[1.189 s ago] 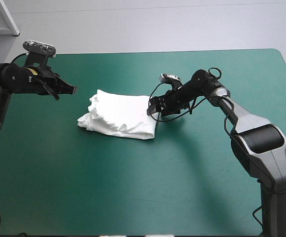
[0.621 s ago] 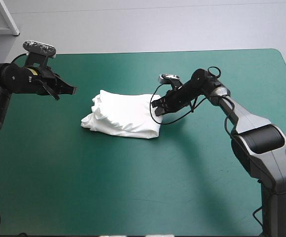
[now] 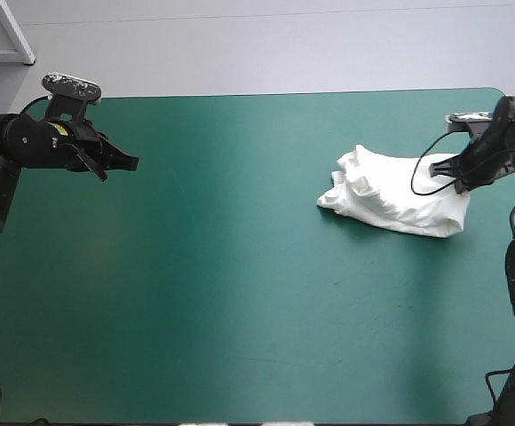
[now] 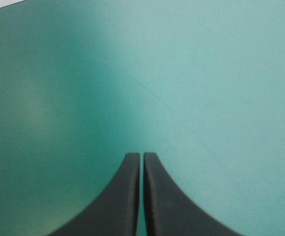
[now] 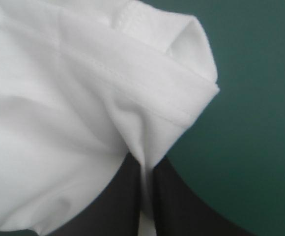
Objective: Fold the cloth
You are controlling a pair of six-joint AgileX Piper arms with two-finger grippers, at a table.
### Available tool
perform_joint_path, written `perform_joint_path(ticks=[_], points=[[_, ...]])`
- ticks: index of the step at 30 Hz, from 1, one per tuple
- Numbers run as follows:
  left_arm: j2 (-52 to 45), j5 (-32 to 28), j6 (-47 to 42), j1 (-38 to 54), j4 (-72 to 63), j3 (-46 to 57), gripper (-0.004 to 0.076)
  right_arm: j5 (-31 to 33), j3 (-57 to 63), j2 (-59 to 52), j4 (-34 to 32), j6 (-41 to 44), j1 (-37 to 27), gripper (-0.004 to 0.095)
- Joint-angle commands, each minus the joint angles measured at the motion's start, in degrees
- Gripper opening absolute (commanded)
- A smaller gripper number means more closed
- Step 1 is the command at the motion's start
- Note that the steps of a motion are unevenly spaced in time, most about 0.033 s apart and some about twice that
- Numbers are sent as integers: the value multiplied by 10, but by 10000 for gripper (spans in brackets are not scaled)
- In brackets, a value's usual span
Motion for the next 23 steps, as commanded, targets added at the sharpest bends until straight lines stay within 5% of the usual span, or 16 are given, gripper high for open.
perform_joint_path(ticks=[1,6,12,15,18,19,21,22,23], points=[[-21,-28,2,-1,-7,-13,21,-4,-13,-41,-20,9,-39,1],[-21,-34,5,-1,-7,-13,21,-6,-13,-41,4,-6,-50,52],[-24,-41,5,-1,-7,-15,21,-4,-13,-47,7,21,-50,647],[-26,-45,5,-1,-6,-22,21,-4,-13,-68,33,39,-46,808],[-29,-50,5,-1,-6,-25,21,-4,-13,-101,95,35,-45,719],[-33,-50,5,-1,-5,-26,20,-4,-13,-112,129,24,-45,620],[-41,-54,5,-1,-4,-26,20,-4,-13,-145,191,-9,-43,148],[-46,-54,5,-1,-2,-26,20,-4,-13,-163,208,-32,-40,-7],[-54,-54,5,-1,0,-26,19,-4,-13,-181,216,-42,-36,16]])
